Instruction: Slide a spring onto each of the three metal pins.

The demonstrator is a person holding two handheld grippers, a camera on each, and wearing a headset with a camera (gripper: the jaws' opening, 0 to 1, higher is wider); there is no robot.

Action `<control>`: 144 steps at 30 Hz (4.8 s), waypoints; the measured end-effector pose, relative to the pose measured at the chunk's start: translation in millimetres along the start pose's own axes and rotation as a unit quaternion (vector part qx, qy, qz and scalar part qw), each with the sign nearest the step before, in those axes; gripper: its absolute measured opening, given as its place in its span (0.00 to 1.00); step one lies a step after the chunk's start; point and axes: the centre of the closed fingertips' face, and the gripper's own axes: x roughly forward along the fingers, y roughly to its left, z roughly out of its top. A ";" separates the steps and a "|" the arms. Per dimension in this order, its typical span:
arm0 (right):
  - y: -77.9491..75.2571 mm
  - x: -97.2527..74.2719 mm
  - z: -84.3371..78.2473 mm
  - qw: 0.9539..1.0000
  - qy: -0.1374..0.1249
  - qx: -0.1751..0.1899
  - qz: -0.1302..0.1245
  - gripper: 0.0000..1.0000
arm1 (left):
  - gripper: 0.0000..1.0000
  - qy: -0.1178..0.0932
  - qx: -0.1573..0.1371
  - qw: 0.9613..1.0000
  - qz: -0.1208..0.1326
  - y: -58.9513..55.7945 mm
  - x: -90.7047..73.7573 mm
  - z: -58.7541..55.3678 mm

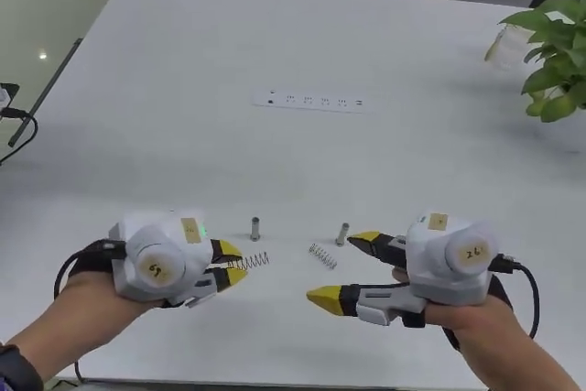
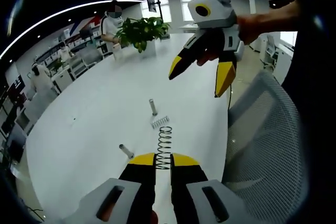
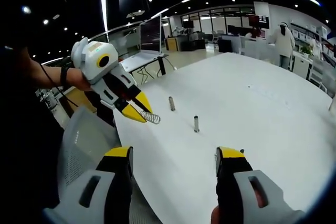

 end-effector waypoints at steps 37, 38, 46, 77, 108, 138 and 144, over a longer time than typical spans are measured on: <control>50.3 10.3 0.3 0.992 -0.002 -0.059 0.114 0.12 | 0.02 -0.031 0.081 0.994 -0.065 -52.1 5.3 41.5; 51.1 10.0 0.7 0.992 -0.003 -0.058 0.115 0.11 | 0.02 -0.030 0.081 0.994 -0.066 -52.5 5.2 41.3; 55.2 7.9 -1.7 0.991 0.002 -0.053 0.123 0.09 | 0.02 -0.027 0.090 0.993 -0.072 -56.1 7.8 39.5; 60.7 14.5 21.3 0.990 0.015 -0.078 0.115 0.08 | 0.02 -0.034 0.030 0.996 -0.073 -53.0 24.0 29.6; 47.3 0.9 4.5 0.951 0.152 -0.224 0.152 0.19 | 0.02 -0.071 0.015 0.993 -0.094 -59.6 33.5 51.4; 52.6 4.3 -7.2 0.918 0.196 -0.288 0.190 0.09 | 0.03 -0.065 0.016 0.992 -0.107 -66.1 38.1 49.4; 52.3 3.7 -9.3 0.919 0.196 -0.284 0.189 0.09 | 0.05 -0.057 0.014 0.993 -0.102 -67.2 40.9 46.1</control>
